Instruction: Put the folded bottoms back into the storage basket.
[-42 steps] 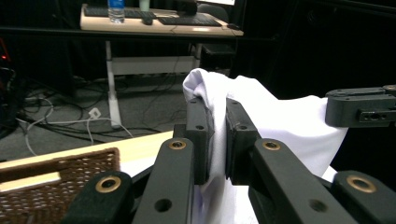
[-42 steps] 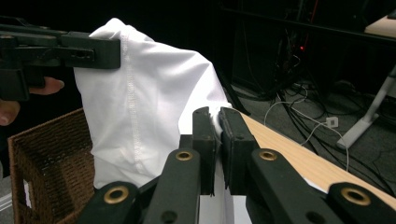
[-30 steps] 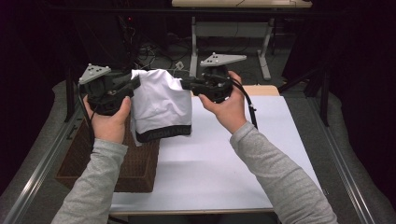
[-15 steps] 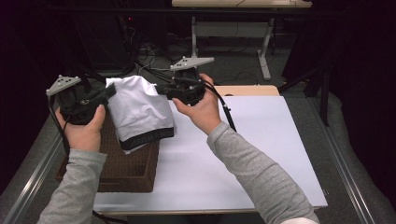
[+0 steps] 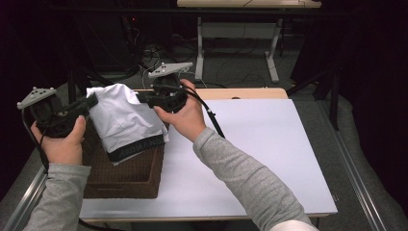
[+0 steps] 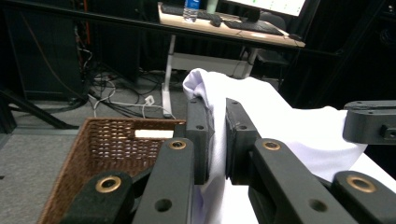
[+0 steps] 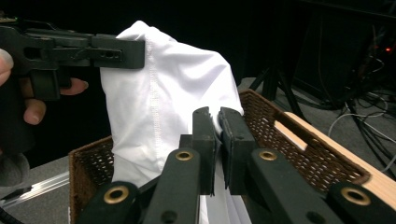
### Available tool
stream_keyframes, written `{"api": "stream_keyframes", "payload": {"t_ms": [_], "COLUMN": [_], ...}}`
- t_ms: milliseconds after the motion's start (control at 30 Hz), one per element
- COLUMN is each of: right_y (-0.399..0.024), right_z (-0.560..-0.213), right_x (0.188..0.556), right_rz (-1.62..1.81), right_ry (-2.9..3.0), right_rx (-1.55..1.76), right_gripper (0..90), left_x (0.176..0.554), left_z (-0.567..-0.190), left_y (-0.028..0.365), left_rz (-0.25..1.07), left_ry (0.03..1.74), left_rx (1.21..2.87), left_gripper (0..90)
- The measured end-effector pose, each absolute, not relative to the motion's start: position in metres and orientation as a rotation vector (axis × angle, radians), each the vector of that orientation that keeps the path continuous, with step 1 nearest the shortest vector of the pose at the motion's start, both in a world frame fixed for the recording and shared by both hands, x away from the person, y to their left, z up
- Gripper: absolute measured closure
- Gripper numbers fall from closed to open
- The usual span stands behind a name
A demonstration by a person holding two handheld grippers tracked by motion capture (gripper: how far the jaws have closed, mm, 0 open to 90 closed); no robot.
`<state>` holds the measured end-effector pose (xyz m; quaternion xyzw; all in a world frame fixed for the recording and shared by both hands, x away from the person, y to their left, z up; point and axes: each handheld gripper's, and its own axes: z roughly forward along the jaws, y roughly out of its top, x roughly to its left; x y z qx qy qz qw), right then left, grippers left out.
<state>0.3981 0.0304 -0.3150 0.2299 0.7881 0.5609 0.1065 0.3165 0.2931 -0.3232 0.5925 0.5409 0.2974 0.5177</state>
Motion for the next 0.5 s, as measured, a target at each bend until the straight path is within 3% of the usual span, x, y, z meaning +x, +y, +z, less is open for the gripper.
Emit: {"api": "stream_keyframes", "payload": {"t_ms": [500], "right_y": [0.057], "right_z": [-0.327], "right_x": [0.389], "right_rz": [1.644], "right_ry": [2.382], "right_rx": [0.645], "right_gripper": [85.2], "left_x": [0.310], "left_z": [-0.330], "left_y": [0.314], "left_rz": [0.721], "left_ry": [1.335], "left_rx": [1.406], "left_gripper": [82.7]}}
